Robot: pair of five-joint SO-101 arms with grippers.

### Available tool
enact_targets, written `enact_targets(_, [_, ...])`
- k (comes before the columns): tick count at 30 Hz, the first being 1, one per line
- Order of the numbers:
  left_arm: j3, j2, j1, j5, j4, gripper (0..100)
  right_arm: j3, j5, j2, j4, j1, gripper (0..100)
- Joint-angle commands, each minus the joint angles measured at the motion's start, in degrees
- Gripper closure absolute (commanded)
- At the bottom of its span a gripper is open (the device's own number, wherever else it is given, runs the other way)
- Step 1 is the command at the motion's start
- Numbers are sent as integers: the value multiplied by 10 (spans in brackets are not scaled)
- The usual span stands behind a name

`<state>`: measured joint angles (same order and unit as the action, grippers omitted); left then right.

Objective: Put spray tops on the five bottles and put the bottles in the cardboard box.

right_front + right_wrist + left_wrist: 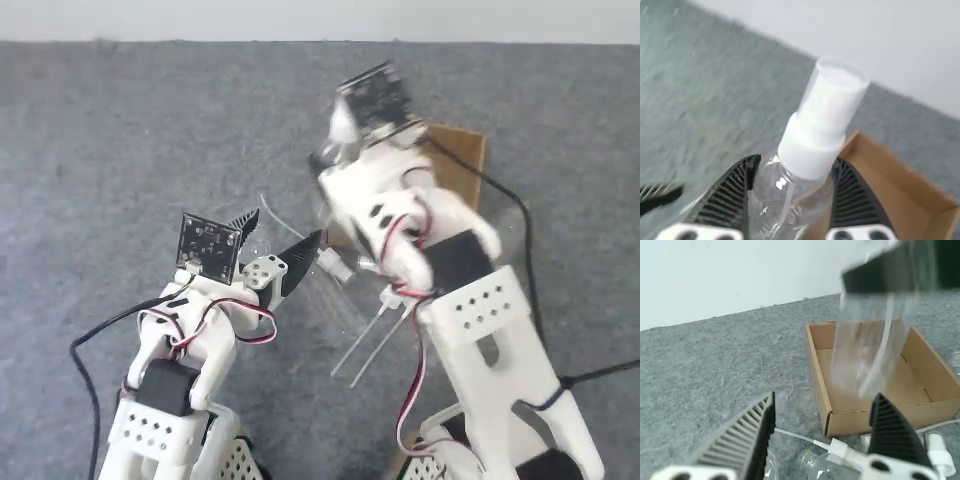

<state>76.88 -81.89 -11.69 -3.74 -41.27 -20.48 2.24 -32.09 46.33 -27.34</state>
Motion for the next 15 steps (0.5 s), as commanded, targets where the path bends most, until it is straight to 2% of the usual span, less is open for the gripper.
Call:
enact_targets(1, [-4, 6, 5, 2, 13, 792, 46, 31, 41, -92, 51, 993])
enact_targets(7, [0, 6, 5, 3, 13, 987, 46, 47, 190, -248, 94, 993])
enact_targets(15, [8, 6, 5, 3, 14, 989, 46, 47, 317, -372, 127, 993])
